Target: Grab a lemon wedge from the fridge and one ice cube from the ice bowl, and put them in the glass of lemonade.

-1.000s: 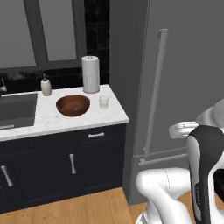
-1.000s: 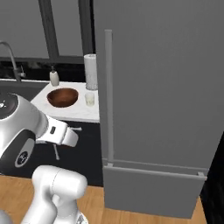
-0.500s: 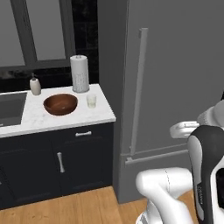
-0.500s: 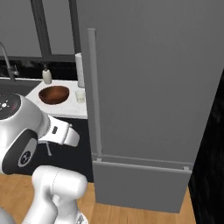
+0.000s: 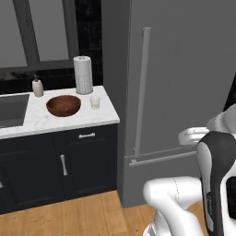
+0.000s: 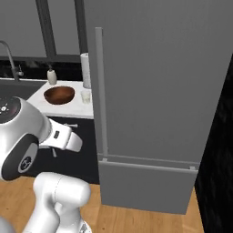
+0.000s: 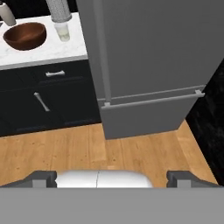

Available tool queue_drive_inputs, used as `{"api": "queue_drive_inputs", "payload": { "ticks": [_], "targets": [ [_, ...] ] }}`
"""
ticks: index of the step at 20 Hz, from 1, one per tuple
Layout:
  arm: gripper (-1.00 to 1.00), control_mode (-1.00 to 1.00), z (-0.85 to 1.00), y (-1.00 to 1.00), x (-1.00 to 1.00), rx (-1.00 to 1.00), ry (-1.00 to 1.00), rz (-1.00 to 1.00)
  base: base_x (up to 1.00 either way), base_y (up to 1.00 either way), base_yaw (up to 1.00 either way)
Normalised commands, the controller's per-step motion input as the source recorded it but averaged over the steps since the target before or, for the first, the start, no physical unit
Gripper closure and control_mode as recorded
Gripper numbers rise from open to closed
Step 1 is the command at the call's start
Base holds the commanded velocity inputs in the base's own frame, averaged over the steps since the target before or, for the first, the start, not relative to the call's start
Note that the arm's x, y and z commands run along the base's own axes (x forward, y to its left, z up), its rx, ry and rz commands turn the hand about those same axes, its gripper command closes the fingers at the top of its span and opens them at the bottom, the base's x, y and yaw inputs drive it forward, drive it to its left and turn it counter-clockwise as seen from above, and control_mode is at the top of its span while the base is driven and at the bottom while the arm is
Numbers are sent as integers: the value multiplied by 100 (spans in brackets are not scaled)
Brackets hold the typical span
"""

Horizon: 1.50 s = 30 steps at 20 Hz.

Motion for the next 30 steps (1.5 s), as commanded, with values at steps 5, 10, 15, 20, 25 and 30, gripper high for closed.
{"api": "queue_drive_inputs", "payload": {
  "ticks": [5, 10, 15, 20, 25, 30],
  "targets": [
    [-100, -100, 0, 0, 77, 0, -4, 0, 0, 0, 0],
    [-100, -100, 0, 0, 99, 0, -4, 0, 0, 0, 0],
    [-100, -100, 0, 0, 100, 0, -9, 0, 0, 0, 0],
    [-100, -100, 0, 0, 100, 0, -9, 0, 0, 0, 0],
    [-100, -100, 0, 0, 100, 0, -8, 0, 0, 0, 0],
    [-100, -100, 0, 0, 87, 0, -6, 1, 0, 0, 0]
  ]
}}
